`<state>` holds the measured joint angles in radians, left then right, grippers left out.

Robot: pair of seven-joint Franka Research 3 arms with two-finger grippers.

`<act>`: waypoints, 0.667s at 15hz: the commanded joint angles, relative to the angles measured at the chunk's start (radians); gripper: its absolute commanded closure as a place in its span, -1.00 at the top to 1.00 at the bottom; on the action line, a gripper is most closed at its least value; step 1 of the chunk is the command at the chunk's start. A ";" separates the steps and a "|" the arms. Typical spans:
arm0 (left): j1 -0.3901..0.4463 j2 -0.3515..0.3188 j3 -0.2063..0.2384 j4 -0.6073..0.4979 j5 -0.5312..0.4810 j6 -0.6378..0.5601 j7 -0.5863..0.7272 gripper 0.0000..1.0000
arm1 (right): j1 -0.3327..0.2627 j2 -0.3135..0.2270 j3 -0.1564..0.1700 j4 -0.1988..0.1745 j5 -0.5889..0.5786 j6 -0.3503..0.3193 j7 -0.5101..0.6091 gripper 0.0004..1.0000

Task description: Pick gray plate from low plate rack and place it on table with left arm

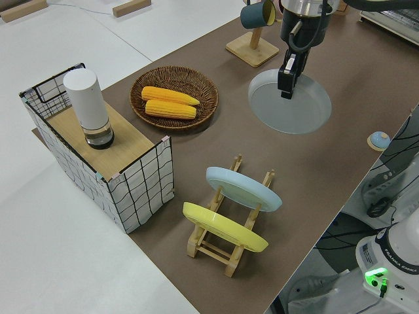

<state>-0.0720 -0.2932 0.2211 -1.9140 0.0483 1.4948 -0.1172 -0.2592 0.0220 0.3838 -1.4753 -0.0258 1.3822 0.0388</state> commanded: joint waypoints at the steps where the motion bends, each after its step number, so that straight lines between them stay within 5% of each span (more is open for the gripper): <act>1: -0.008 0.012 0.001 -0.002 -0.175 -0.019 -0.068 -0.74 | -0.023 -0.002 0.021 0.007 -0.006 -0.011 0.012 0.97; 8: -0.054 0.084 -0.022 -0.164 -0.401 0.136 -0.050 -0.77 | -0.023 -0.002 0.021 0.007 -0.006 -0.011 0.012 0.97; 10: -0.072 0.130 -0.061 -0.177 -0.404 0.171 -0.050 -0.77 | -0.023 -0.002 0.021 0.007 -0.005 -0.011 0.012 0.97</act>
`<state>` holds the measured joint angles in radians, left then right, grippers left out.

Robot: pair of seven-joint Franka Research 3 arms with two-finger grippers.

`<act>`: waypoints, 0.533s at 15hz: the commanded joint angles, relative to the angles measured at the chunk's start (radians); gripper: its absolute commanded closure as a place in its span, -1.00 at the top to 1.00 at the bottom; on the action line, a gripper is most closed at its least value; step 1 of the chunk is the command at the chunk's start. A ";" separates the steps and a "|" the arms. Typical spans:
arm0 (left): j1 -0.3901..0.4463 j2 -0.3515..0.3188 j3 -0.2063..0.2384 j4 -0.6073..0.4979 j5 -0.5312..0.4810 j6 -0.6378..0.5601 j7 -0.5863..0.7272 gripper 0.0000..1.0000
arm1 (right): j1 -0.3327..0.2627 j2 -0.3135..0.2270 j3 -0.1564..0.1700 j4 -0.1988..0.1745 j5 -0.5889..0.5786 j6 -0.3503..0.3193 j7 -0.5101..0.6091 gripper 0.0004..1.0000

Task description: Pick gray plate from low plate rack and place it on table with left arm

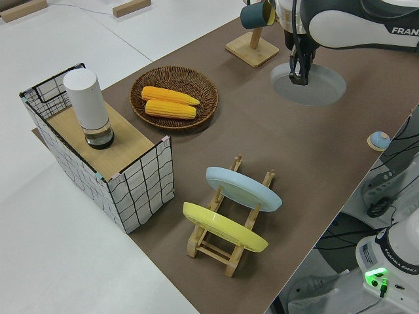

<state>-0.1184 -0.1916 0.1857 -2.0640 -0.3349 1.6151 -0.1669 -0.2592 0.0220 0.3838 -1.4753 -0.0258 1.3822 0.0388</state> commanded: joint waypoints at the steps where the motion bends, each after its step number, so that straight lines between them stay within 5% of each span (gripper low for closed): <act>1: -0.026 0.040 -0.037 -0.039 -0.021 0.070 -0.002 -0.77 | -0.023 -0.002 0.021 0.007 -0.006 -0.011 0.012 0.97; 8: -0.070 0.112 -0.063 -0.117 -0.021 0.244 -0.002 -0.77 | -0.023 -0.002 0.021 0.006 -0.005 -0.011 0.012 0.97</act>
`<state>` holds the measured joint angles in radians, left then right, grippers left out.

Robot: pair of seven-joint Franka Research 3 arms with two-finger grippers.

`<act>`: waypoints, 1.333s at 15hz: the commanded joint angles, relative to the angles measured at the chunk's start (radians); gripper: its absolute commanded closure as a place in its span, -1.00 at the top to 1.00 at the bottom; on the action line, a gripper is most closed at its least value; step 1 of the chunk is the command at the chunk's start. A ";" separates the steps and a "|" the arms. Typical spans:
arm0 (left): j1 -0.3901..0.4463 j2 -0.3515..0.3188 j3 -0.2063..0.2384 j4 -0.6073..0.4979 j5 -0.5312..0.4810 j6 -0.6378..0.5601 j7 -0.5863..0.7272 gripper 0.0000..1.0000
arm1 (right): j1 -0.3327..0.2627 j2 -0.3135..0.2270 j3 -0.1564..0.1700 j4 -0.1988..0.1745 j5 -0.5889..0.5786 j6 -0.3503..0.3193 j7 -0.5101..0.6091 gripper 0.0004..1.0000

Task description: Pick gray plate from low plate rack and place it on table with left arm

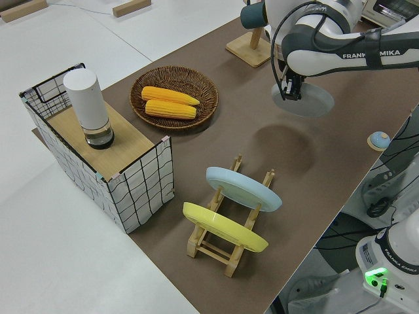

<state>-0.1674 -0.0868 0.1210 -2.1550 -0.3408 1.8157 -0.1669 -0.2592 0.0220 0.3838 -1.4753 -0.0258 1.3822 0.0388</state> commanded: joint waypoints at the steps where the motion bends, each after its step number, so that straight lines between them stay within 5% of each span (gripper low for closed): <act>1: -0.021 0.016 0.002 -0.028 -0.015 0.051 0.000 -0.77 | -0.023 -0.002 0.021 0.007 -0.006 -0.011 0.012 0.97; 9: -0.023 0.036 0.002 -0.045 -0.014 0.100 0.000 -0.68 | -0.023 -0.002 0.021 0.006 -0.006 -0.011 0.012 0.97; 10: -0.023 0.036 0.002 -0.045 -0.014 0.102 0.000 -0.53 | -0.023 -0.002 0.020 0.007 -0.005 -0.011 0.012 0.97; 12: -0.023 0.036 0.002 -0.045 -0.011 0.102 0.003 0.35 | -0.023 -0.004 0.021 0.007 -0.006 -0.011 0.012 0.97; 14: -0.023 0.036 0.002 -0.045 -0.007 0.102 0.012 0.81 | -0.023 -0.002 0.021 0.007 -0.006 -0.011 0.012 0.97; 20: -0.021 0.033 0.003 -0.045 0.000 0.097 0.015 0.97 | -0.023 -0.002 0.021 0.007 -0.006 -0.011 0.012 0.97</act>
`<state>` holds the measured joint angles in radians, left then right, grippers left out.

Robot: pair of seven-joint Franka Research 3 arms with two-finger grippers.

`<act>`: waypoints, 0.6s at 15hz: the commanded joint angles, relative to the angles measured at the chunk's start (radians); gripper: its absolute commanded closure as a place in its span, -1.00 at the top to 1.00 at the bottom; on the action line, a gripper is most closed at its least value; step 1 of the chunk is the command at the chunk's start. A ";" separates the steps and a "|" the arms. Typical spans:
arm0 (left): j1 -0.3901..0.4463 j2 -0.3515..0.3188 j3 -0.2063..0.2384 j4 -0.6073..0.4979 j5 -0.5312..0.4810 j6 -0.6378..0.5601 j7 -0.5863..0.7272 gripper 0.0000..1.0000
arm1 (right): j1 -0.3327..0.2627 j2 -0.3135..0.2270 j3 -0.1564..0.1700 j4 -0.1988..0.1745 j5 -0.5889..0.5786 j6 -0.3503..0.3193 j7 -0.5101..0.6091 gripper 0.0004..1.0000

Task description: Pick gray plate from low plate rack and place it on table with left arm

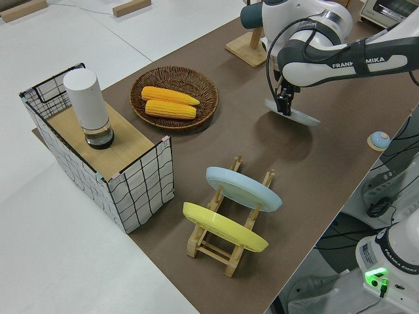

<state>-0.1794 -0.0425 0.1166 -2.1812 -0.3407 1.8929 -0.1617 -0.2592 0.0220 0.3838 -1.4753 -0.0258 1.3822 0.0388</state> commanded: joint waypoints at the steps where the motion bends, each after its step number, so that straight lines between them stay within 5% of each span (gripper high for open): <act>1: -0.011 -0.016 0.008 -0.017 0.003 0.017 0.010 0.97 | -0.023 -0.002 0.020 0.006 -0.006 -0.012 0.012 0.97; 9: 0.001 -0.048 0.011 0.153 0.270 -0.096 0.007 0.98 | -0.023 -0.002 0.021 0.006 -0.006 -0.011 0.012 0.97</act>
<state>-0.1784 -0.0757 0.1208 -2.1230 -0.1642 1.8686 -0.1590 -0.2592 0.0220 0.3838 -1.4753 -0.0258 1.3822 0.0388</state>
